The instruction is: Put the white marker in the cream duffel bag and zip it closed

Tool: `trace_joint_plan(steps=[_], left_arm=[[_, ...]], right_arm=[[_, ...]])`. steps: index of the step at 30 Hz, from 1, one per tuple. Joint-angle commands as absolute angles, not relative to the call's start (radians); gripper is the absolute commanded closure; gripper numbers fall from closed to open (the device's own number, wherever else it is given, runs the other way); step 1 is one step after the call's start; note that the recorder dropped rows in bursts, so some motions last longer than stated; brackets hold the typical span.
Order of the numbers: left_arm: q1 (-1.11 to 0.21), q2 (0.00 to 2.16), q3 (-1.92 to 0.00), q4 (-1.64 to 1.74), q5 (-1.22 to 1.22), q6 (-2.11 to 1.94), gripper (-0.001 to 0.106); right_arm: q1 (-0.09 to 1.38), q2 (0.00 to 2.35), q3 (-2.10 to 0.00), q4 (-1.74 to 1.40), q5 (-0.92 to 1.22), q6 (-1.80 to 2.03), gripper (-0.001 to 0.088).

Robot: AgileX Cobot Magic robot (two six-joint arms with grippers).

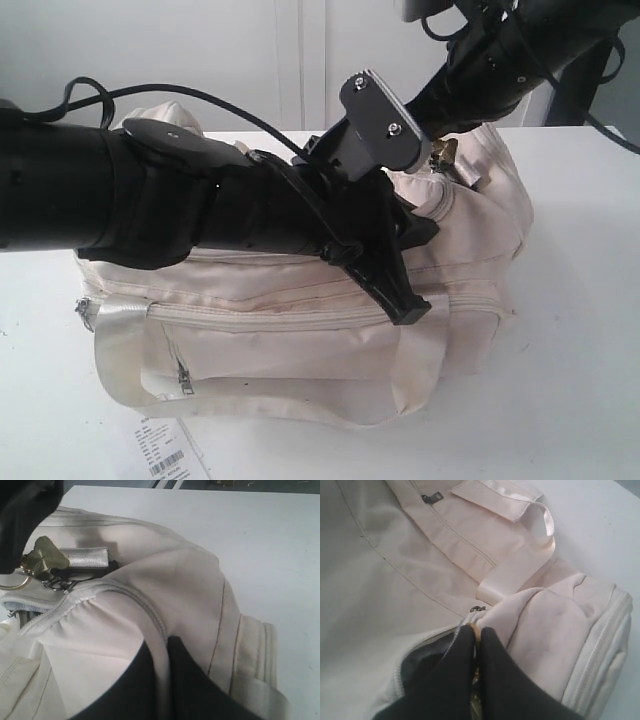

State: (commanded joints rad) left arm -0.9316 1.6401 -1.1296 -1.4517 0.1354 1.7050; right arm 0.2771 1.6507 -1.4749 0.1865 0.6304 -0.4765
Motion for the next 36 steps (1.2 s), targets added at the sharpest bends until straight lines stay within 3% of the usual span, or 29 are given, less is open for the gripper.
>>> trace_joint_plan(steps=[36], left_arm=[[-0.932,1.613,-1.13,-1.439,0.167,1.708,0.105]], right_arm=[[0.277,1.734,-1.528,0.154,0.389,-0.468,0.0868]])
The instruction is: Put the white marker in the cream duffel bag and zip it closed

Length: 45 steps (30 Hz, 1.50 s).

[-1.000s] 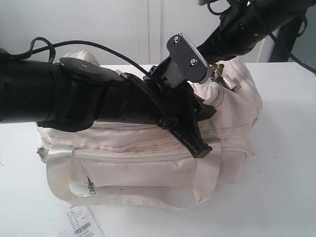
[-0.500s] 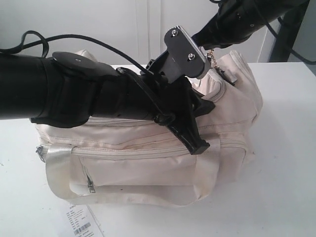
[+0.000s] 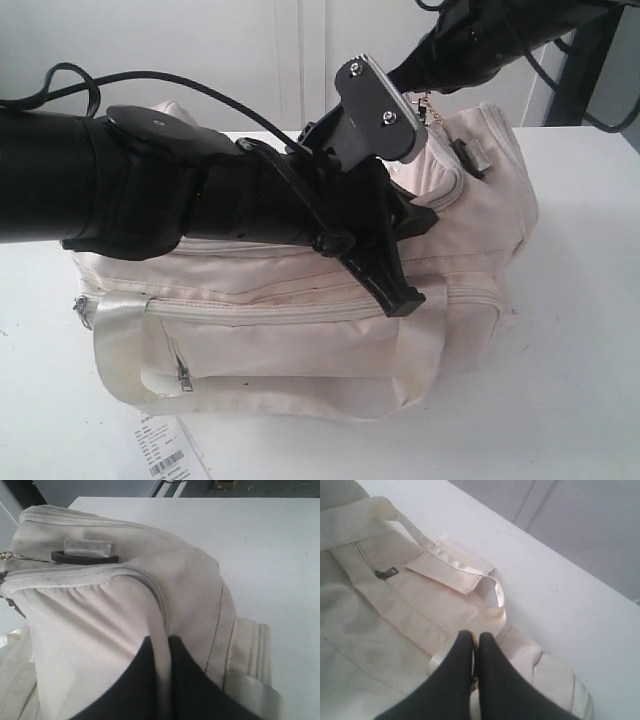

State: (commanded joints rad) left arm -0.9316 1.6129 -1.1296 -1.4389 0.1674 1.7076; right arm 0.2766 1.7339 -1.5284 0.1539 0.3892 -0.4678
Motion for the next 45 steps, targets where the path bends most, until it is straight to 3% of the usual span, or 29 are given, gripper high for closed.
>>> trace_joint_plan(steps=[12,15,19,22,45], left_arm=[[-0.932,1.613,-1.13,-1.441,0.095,1.7,0.103],[-0.932,1.613,-1.13,-1.441,0.074,1.7,0.085],[-0.932,1.613,-1.13,-1.448,0.017,1.698,0.054],[-0.932,1.613,-1.13,-1.448,-0.022,1.698,0.044],[-0.932,1.475,-1.13,-1.56,-0.051,1.606,0.041]], right_arm=[[0.277,1.758,-1.528,0.154,0.396,-0.468,0.0837],[0.277,1.756,-1.528,0.154,0.412,-0.468,0.0678],[0.277,1.748,-1.528,0.154,0.445,-0.444,0.0373],[0.277,1.73,-1.528,0.142,0.476,-0.437,0.0231],[0.277,1.581,-1.528,-0.058,0.869,-0.267,0.0235]])
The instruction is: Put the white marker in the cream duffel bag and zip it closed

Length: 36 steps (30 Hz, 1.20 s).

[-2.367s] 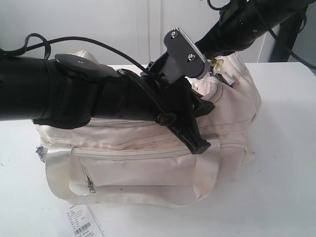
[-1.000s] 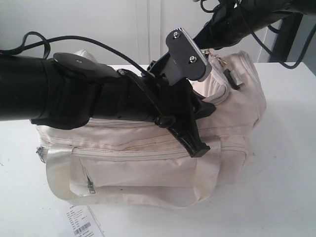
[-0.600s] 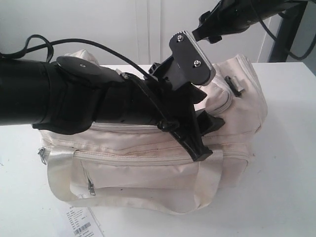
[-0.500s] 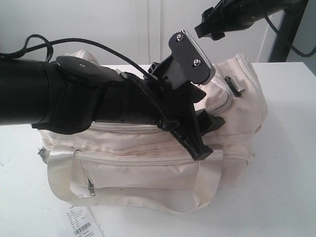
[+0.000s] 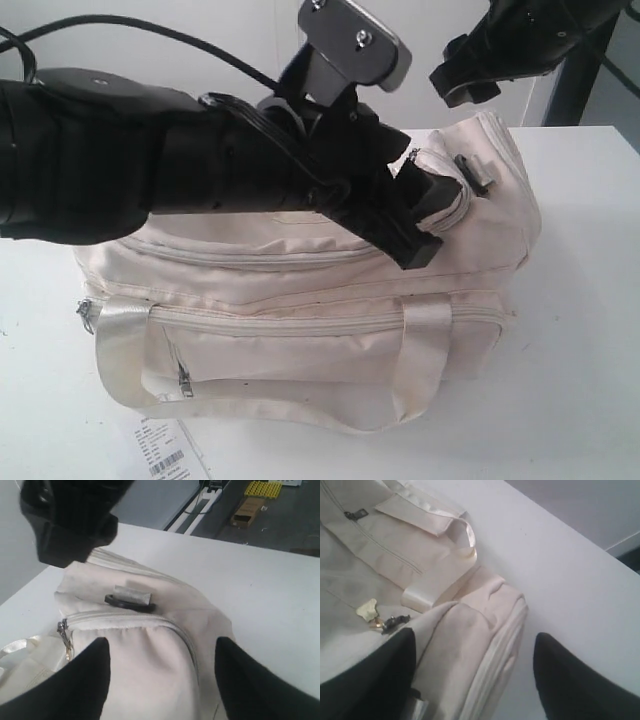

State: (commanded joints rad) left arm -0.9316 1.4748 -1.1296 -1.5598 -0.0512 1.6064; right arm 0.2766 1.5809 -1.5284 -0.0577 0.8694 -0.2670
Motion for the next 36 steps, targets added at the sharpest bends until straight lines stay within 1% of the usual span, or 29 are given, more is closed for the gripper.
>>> trace_joint_plan(steps=[2,3,5,7,9,12,14,17,21,25,30,33,36], left_arm=[[-0.932,1.455,-1.13,-1.56,-0.051,1.606,0.046],[-0.932,1.445,-1.13,-1.56,-0.054,1.617,0.051],[-0.932,1.429,-1.13,-1.56,-0.064,1.657,0.066],[-0.932,1.415,-1.13,-1.56,-0.106,1.709,0.088],[-0.932,1.406,-1.13,-1.562,-0.18,1.73,0.105],[-0.93,1.395,-1.13,-1.586,-0.347,1.775,0.105],[-0.929,1.387,-1.13,-1.623,-0.439,1.853,0.105],[-0.92,1.371,-1.13,-1.705,-0.544,2.085,0.105],[-0.849,1.345,-1.13,-1.744,-0.597,2.119,0.105],[-0.72,1.316,-1.13,-1.744,-0.546,2.119,0.105],[-0.571,1.293,-1.13,-1.744,-0.538,2.119,0.105],[-0.482,1.271,-1.13,-1.744,-0.471,2.119,0.105],[-0.42,1.245,-1.13,-1.744,-0.345,2.061,0.105]], right_arm=[[0.277,1.571,-1.528,-0.063,0.89,-0.259,0.0254],[0.277,1.565,-1.528,-0.063,0.899,-0.259,0.0282],[0.277,1.557,-1.528,-0.063,0.918,-0.259,0.0358],[0.277,1.55,-1.528,-0.07,0.944,-0.263,0.0488],[0.277,1.548,-1.528,-0.089,0.973,-0.27,0.0643],[0.262,1.545,-1.525,-0.096,1.017,-0.318,0.0865],[0.247,1.545,-1.525,-0.082,1.04,-0.34,0.0868],[0.209,1.543,-1.525,-0.082,1.04,-0.342,0.0868],[0.157,1.534,-1.525,-0.08,1.032,-0.334,0.0868],[0.113,1.523,-1.525,-0.08,1.03,-0.292,0.0868],[0.057,1.485,-1.522,-0.081,1.01,-0.256,0.0868],[0.04,1.447,-1.522,-0.081,0.974,-0.237,0.0868],[0.036,1.412,-1.522,-0.081,0.937,-0.213,0.0868]])
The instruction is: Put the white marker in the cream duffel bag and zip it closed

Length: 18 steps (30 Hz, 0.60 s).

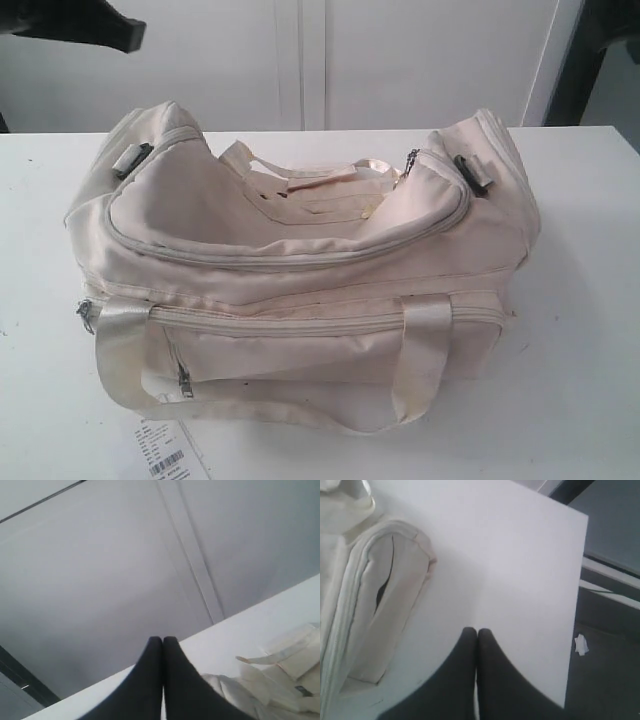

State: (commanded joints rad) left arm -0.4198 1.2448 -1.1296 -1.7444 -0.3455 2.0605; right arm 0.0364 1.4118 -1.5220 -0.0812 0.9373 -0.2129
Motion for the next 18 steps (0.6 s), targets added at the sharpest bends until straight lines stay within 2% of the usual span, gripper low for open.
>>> trace_joint_plan(steps=[3,9,13,18], left_arm=[[-0.377,1.221,-1.13,-1.744,-0.125,1.949,0.105],[-0.35,1.209,-1.13,-1.734,0.511,1.898,0.105],[-0.35,1.209,-1.13,-1.481,0.849,1.893,0.105],[-0.35,1.209,-1.13,-0.998,0.994,1.596,0.105]], right_arm=[[0.036,1.38,-1.522,-0.081,0.912,-0.188,0.0868],[0.036,1.334,-1.522,-0.079,0.901,-0.167,0.0868],[0.036,1.303,-1.505,-0.079,0.917,-0.167,0.0868],[0.036,1.261,-1.432,-0.079,0.89,-0.167,0.0868]])
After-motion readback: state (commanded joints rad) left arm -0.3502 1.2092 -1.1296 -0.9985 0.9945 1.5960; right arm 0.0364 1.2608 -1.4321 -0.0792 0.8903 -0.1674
